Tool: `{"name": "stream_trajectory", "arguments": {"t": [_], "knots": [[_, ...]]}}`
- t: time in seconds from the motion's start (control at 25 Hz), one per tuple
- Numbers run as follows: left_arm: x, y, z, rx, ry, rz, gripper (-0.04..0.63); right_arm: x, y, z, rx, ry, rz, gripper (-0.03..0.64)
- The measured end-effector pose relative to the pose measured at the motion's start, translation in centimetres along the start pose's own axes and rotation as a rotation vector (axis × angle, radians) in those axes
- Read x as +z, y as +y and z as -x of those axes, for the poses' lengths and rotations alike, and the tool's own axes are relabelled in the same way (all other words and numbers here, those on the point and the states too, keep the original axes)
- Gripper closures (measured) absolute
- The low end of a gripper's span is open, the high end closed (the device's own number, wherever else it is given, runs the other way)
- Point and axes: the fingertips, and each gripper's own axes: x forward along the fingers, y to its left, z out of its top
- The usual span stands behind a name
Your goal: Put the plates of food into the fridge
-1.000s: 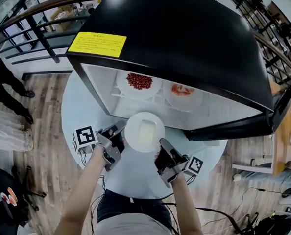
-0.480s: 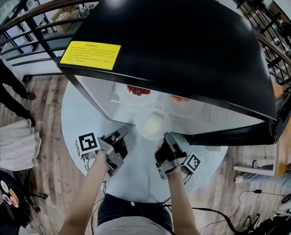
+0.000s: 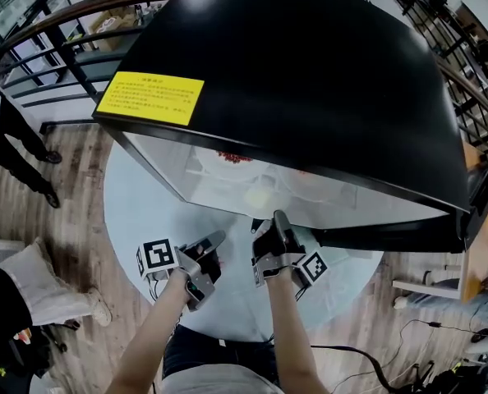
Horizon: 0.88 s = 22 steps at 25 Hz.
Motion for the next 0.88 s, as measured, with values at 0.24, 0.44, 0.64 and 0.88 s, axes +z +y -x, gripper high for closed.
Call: {"name": "stream_trajectory", "arguments": {"t": [0.24,0.44,0.64,0.88], "knots": [[-1.2,1.3,1.1,0.011,0.002,0.026,0.577,0.5,-0.4,-1.3,-0.057,-0.030,0.099,0.592],[-1.9,2.1,2.1,0.016,0.003,0.050,0.577,0.8,-0.6,-2.0,-0.155,-0.065,0.159,0.596],[-2.1,2.5,3.1,0.022,0.000,0.047,0.577,0.8,-0.4,-2.7,-0.252,-0.065,0.269,0.596],[-2.3,3.1,3.9,0.024,-0.012,0.068,0.577,1.1,-0.6,-3.3,-0.495,-0.035,0.596,0.583]]}}
